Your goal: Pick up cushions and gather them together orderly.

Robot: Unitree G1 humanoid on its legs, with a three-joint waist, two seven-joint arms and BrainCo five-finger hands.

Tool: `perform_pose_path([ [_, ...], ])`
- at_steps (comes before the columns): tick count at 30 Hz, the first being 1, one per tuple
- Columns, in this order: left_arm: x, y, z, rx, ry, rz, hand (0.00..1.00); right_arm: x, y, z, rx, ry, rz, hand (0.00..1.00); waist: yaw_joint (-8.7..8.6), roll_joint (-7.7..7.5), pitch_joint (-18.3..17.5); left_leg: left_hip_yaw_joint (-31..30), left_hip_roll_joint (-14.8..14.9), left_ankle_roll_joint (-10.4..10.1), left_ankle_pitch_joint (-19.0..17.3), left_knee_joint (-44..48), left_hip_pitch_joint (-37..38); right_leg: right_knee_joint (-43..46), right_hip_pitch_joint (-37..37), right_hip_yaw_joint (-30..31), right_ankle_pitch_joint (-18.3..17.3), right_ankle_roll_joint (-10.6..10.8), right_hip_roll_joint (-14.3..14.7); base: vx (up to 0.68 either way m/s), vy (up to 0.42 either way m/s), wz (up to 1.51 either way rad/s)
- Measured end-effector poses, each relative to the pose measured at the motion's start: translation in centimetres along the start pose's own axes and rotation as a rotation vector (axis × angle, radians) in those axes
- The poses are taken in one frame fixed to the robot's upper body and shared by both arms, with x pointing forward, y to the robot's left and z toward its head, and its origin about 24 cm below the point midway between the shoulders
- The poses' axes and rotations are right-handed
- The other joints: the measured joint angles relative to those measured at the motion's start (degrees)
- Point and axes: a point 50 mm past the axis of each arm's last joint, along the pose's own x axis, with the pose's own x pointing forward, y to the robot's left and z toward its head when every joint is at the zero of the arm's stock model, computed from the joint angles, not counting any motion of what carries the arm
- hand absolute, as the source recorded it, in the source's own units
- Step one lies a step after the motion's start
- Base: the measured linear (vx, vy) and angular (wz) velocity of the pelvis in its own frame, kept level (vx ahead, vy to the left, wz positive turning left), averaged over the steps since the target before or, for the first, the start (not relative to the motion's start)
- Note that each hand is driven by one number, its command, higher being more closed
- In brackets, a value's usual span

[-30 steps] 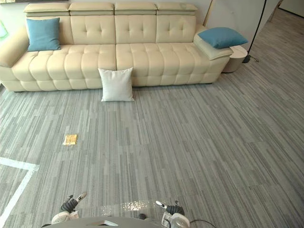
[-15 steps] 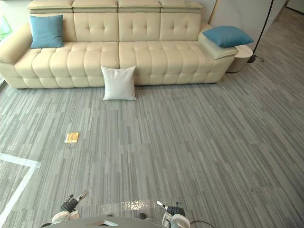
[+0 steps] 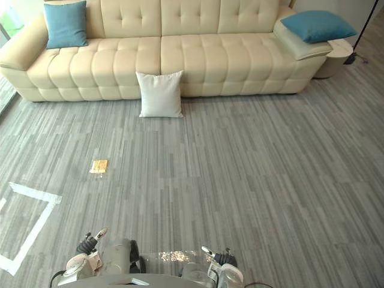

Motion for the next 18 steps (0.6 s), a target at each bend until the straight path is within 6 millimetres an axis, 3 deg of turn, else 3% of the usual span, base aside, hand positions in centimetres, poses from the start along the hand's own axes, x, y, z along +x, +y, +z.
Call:
perform_pose_path([
  [1,0.0,-0.1,0.0,-0.010,0.000,-0.001,0.00,0.1,0.3,0.4,0.000,-0.009,0.002,0.00,0.26,0.09,0.02,-0.11,-0.26,-0.24,3.30,-7.12,-0.37,-1.55,1.33,0.38,-0.57,1.01,-0.67,0.48,0.362,-0.31],
  [2,0.0,-0.1,0.1,-0.016,-0.005,-0.003,0.00,0.1,0.8,0.7,0.002,-0.016,0.012,0.00,0.82,-0.20,0.02,0.12,-0.37,0.43,9.59,-9.80,-0.14,-3.38,2.77,1.51,-1.40,2.19,-1.42,0.49,0.376,-0.44],
  [3,0.2,-0.2,0.6,-0.019,-0.015,-0.005,0.00,0.2,1.3,1.0,0.006,-0.020,0.025,0.00,1.25,-1.13,-0.13,0.62,-1.71,2.90,11.08,-8.50,-0.36,-5.02,3.67,2.54,-1.51,1.53,-2.59,0.53,0.324,-0.40],
  [4,0.3,-0.2,1.1,-0.017,-0.028,-0.004,0.00,0.2,1.9,0.9,0.014,-0.015,0.037,0.00,1.33,-2.04,-0.01,1.06,-2.16,3.49,8.83,-7.05,-0.92,-5.75,3.88,3.52,-0.31,0.30,-3.08,0.44,0.213,-0.25],
  [5,0.4,-0.2,1.4,-0.020,-0.038,-0.005,0.00,0.1,3.0,1.5,0.030,-0.032,0.061,0.00,1.32,-2.42,-0.09,0.84,-1.95,4.45,5.47,-2.49,-3.05,-6.11,3.45,5.33,3.34,-0.28,-3.20,0.67,0.351,-0.07],
  [6,0.5,0.0,1.7,-0.027,-0.048,-0.001,0.00,0.0,3.5,1.2,0.038,-0.020,0.074,0.00,1.39,-3.28,-0.17,1.06,-2.08,6.07,2.48,1.99,-3.54,-6.15,4.19,6.47,5.37,0.60,-4.58,0.45,0.263,-0.01],
  [9,0.6,0.8,2.0,-0.013,-0.052,0.017,0.00,-0.1,3.6,0.4,0.044,0.012,0.080,0.00,1.79,-5.58,-1.53,1.07,-3.53,8.09,-3.19,11.50,-3.66,-2.26,5.39,7.91,7.75,3.10,-7.70,0.55,0.263,-0.22],
  [11,0.6,1.1,1.6,0.021,-0.030,0.016,0.00,0.1,3.2,0.6,0.046,0.007,0.069,0.00,1.52,-5.74,-1.66,0.99,-4.51,8.02,-6.38,11.58,-0.57,9.25,1.17,10.01,10.02,6.72,-9.17,0.48,0.212,-0.41],
  [12,0.6,0.8,1.4,0.051,-0.018,0.002,0.00,0.0,3.0,0.3,0.038,0.014,0.067,0.00,1.04,-5.62,-1.61,1.08,-4.79,8.08,-8.48,9.42,2.47,22.11,-4.90,11.44,14.64,8.50,-9.34,0.43,0.178,-0.14],
  [13,0.6,0.8,1.3,0.067,-0.012,-0.005,0.00,-0.1,3.1,0.1,0.025,0.017,0.077,0.00,0.26,-5.84,-1.12,0.99,-5.12,7.75,-10.53,7.15,6.28,35.88,-10.96,12.14,16.38,9.52,-9.39,0.43,0.142,-0.10],
  [14,0.6,0.9,1.4,0.070,-0.010,-0.001,0.00,-0.1,3.2,0.5,0.020,0.000,0.081,0.00,0.21,-6.14,-0.55,1.01,-5.35,7.70,-11.13,6.19,8.56,41.27,-13.24,12.12,15.08,9.18,-9.39,0.45,0.043,-0.16],
  [16,0.5,1.1,0.6,0.066,0.016,0.008,0.00,0.0,3.3,1.4,-0.002,-0.041,0.098,0.00,0.15,-4.98,1.00,1.65,-5.30,6.66,-14.09,0.10,20.02,52.92,-20.84,8.60,8.72,4.77,-8.07,0.37,-0.013,-0.48],
  [18,0.4,1.3,0.2,0.064,0.030,0.014,0.00,-0.1,3.5,1.9,-0.003,-0.076,0.106,0.00,-0.78,-4.80,1.00,2.38,-4.91,5.82,-14.70,-3.96,25.81,50.38,-26.36,4.00,4.89,4.17,-6.55,0.34,-0.062,-0.24],
])
